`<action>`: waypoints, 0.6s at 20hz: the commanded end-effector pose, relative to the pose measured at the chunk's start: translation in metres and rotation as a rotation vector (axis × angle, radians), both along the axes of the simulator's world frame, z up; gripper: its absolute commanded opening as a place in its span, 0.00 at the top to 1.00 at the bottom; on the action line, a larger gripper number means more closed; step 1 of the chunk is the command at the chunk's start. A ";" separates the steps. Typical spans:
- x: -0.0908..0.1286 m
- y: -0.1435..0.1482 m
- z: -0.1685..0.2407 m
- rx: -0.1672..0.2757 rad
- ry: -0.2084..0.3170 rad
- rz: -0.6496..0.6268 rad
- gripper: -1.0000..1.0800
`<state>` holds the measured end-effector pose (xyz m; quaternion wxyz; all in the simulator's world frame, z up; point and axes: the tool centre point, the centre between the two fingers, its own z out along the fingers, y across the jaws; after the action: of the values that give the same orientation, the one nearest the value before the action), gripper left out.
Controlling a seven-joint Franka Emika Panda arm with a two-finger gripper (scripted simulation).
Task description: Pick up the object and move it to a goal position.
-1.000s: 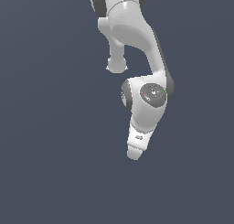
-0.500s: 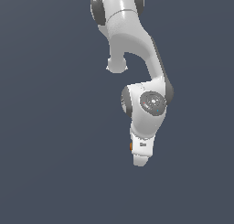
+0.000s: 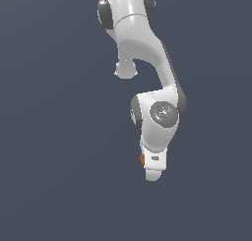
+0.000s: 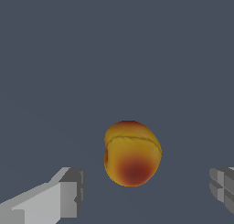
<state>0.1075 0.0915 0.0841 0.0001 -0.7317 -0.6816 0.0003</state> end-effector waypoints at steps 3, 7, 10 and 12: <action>0.000 0.000 -0.004 0.000 0.000 0.000 0.04; 0.000 0.000 -0.021 0.000 0.000 0.003 0.04; -0.001 0.000 -0.039 0.000 0.000 0.004 0.04; -0.001 0.000 -0.047 0.000 0.000 0.005 0.04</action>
<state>0.1062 0.0917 0.0432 0.0002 -0.7303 -0.6832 0.0006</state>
